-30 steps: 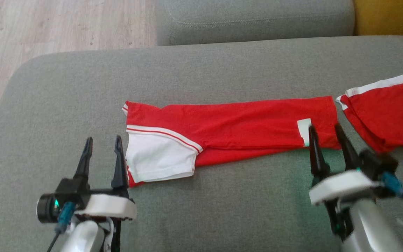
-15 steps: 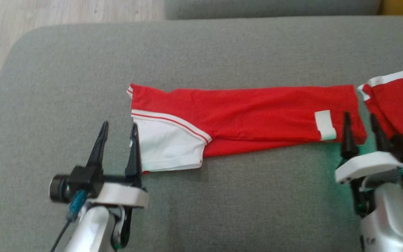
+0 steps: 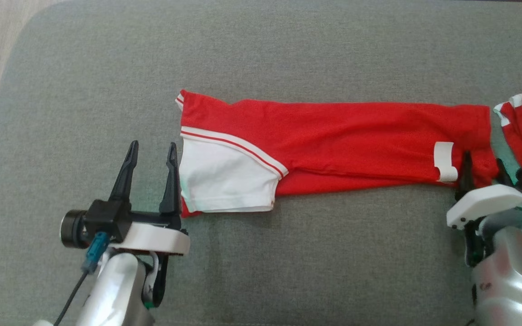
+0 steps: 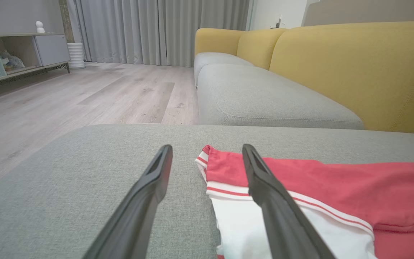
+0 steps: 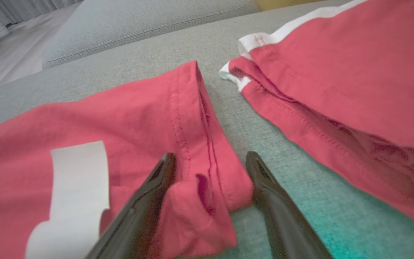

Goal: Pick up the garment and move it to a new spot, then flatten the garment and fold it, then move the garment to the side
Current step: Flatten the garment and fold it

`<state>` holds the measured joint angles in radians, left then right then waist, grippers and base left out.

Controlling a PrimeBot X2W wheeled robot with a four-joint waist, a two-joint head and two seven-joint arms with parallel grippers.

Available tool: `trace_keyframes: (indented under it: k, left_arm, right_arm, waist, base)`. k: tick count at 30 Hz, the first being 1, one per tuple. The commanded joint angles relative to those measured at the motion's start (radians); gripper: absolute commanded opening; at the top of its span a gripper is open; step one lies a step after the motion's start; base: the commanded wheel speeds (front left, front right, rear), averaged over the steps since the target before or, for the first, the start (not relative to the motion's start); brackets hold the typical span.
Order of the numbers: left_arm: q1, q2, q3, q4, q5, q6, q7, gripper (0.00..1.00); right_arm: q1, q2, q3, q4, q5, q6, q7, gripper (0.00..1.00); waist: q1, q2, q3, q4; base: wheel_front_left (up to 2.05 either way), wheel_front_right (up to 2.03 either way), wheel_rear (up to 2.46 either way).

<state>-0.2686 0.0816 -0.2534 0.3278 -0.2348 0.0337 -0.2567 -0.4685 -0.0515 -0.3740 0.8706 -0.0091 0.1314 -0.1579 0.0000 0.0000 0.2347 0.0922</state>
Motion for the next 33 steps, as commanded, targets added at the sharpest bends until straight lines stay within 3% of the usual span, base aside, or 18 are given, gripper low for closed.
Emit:
trace_keyframes:
  k: [1,2,10,19,26,33]
  left_arm:
    - [-0.041,0.004,0.046,-0.022,0.013,-0.007,-0.005,1.00]
    - [-0.041,0.002,0.057,-0.020,0.018,-0.009,-0.005,1.00]
    - [-0.025,-0.006,0.091,-0.017,0.026,-0.020,-0.005,1.00]
    - [-0.001,-0.018,0.114,-0.014,0.025,-0.033,-0.005,1.00]
    - [0.019,-0.024,0.124,-0.011,0.028,-0.038,-0.005,1.00]
    - [0.033,-0.027,0.127,-0.014,0.029,-0.042,-0.005,1.00]
  right_arm:
    - [-0.017,0.001,0.030,0.027,-0.009,-0.001,0.002,0.39]
    - [-0.029,0.001,0.042,0.055,-0.008,-0.001,-0.015,0.00]
    - [-0.041,-0.003,-0.015,0.027,-0.056,-0.001,-0.065,0.00]
    - [-0.037,-0.085,-0.096,-0.096,-0.075,-0.001,-0.021,0.00]
    - [-0.035,-0.041,0.017,-0.228,0.008,-0.001,0.030,0.00]
    - [-0.014,-0.001,0.256,-0.374,0.124,-0.001,0.110,0.00]
  waist:
    - [0.0000,0.0000,-0.001,-0.002]
    - [0.0000,0.0000,-0.005,-0.008]
    - [0.0000,0.0000,-0.050,-0.044]
    - [0.0000,0.0000,-0.100,-0.071]
    - [0.0000,0.0000,-0.144,-0.065]
    - [0.0000,0.0000,-0.171,-0.041]
  base:
    - [0.00,0.00,0.00]
    - [0.00,0.00,0.00]
    - [0.00,0.00,0.00]
    - [0.00,0.00,0.00]
    - [0.00,0.00,0.00]
    - [0.00,0.00,0.00]
